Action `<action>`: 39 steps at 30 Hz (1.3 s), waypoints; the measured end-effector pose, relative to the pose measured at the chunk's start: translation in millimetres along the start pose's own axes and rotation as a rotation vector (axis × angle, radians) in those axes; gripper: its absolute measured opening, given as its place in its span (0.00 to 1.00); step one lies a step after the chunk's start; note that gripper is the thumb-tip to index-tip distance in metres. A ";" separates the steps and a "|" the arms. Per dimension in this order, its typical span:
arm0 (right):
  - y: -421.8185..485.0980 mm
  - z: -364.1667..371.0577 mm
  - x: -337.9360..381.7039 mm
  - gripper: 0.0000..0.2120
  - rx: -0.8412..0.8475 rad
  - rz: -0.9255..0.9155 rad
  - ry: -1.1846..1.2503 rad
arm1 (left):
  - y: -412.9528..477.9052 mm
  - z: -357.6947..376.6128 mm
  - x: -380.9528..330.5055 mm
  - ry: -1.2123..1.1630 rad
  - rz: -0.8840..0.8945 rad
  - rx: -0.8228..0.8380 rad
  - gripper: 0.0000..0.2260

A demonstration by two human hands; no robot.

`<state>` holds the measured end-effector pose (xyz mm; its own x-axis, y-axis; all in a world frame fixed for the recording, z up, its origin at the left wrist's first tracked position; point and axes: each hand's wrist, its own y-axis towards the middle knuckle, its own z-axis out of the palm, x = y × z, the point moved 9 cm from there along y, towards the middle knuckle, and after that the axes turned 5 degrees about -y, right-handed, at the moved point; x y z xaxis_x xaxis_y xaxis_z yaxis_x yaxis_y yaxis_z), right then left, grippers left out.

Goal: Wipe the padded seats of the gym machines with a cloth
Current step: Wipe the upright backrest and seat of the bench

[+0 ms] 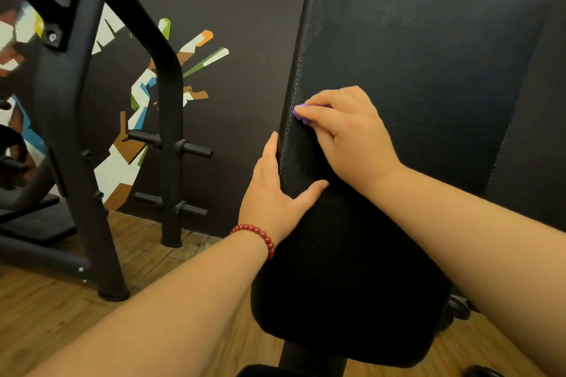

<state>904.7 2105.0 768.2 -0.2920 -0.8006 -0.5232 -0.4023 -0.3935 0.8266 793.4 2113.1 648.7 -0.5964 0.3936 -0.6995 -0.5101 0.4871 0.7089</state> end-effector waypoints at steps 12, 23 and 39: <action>10.0 -7.4 -16.6 0.10 -0.063 0.013 -0.026 | -3.1 0.0 0.1 -0.011 -0.011 -0.017 0.46; -9.9 -2.4 -12.0 0.13 -0.046 -0.041 -0.112 | -4.5 -0.8 -2.7 0.005 -0.007 -0.028 0.46; -70.9 10.2 18.8 0.16 0.280 -0.314 -0.087 | -4.6 0.4 -2.5 -0.021 -0.023 0.005 0.45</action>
<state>918.9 2122.5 697.6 -0.1854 -0.6155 -0.7660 -0.7001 -0.4643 0.5425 797.5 2110.2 647.1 -0.5715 0.3988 -0.7172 -0.5199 0.5003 0.6924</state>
